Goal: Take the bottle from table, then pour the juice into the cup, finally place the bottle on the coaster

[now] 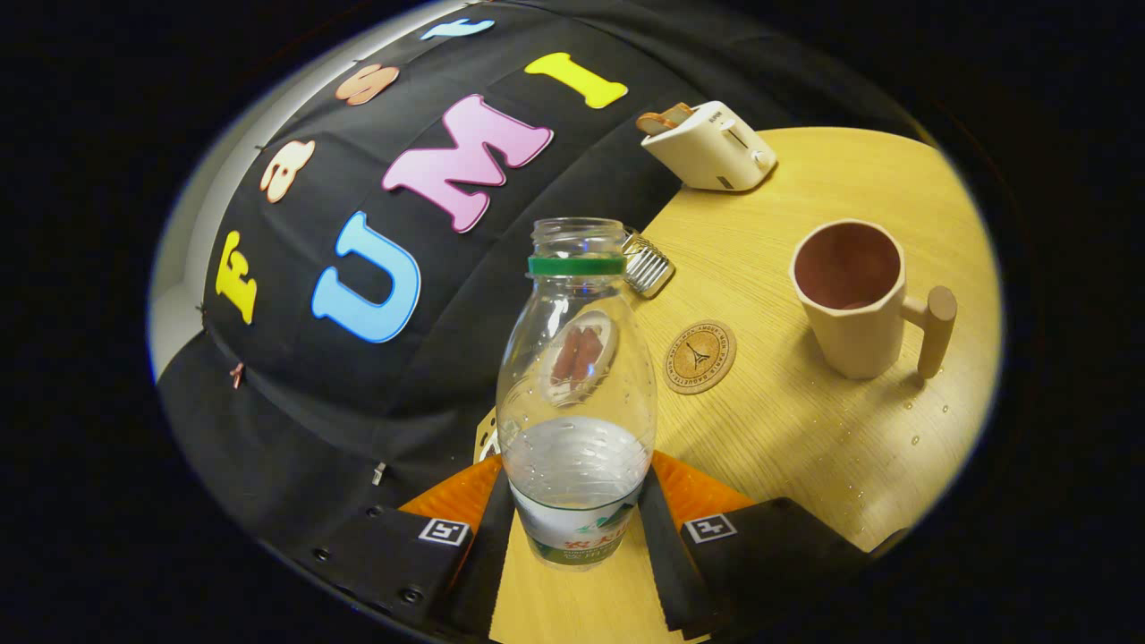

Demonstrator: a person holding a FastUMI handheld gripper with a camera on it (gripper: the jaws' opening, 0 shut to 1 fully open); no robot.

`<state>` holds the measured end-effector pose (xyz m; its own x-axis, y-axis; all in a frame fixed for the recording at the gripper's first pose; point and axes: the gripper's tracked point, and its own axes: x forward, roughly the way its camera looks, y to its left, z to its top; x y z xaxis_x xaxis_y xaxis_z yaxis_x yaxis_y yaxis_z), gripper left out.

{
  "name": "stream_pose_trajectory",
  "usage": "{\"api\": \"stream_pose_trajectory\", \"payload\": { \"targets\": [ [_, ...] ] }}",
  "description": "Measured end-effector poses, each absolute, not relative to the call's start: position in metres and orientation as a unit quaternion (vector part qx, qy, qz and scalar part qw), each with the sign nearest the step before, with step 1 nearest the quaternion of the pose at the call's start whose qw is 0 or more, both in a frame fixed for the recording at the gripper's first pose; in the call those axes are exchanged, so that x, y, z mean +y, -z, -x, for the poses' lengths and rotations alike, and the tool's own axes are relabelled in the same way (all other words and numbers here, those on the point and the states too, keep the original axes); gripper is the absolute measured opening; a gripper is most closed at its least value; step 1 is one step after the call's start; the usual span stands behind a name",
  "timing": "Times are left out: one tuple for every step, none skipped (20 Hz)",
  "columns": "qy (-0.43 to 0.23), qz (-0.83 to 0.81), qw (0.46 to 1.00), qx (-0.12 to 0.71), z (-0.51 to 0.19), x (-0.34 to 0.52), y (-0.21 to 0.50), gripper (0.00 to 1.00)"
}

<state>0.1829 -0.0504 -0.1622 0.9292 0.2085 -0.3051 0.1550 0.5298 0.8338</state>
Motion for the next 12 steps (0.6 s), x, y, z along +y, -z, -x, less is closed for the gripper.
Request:
{"api": "stream_pose_trajectory", "payload": {
  "targets": [
    [-0.011,-0.495,0.848,0.19,-0.184,-0.053,0.165,0.72],
    [-0.005,-0.507,0.84,0.193,-0.184,-0.056,0.169,0.72],
    [0.001,-0.519,0.832,0.195,-0.183,-0.059,0.172,0.72],
    [0.006,-0.532,0.823,0.197,-0.184,-0.061,0.175,0.72],
    [0.012,-0.544,0.815,0.198,-0.184,-0.063,0.178,0.72],
    [0.017,-0.555,0.808,0.199,-0.184,-0.066,0.179,0.72],
    [0.022,-0.565,0.801,0.199,-0.183,-0.069,0.181,0.72],
    [0.028,-0.575,0.793,0.199,-0.183,-0.072,0.183,0.72],
    [0.034,-0.582,0.787,0.202,-0.184,-0.074,0.185,0.72],
    [0.038,-0.591,0.779,0.207,-0.184,-0.076,0.188,0.72],
    [0.041,-0.598,0.773,0.21,-0.185,-0.078,0.189,0.72],
    [0.044,-0.603,0.768,0.212,-0.186,-0.08,0.19,0.72]
  ]
}}
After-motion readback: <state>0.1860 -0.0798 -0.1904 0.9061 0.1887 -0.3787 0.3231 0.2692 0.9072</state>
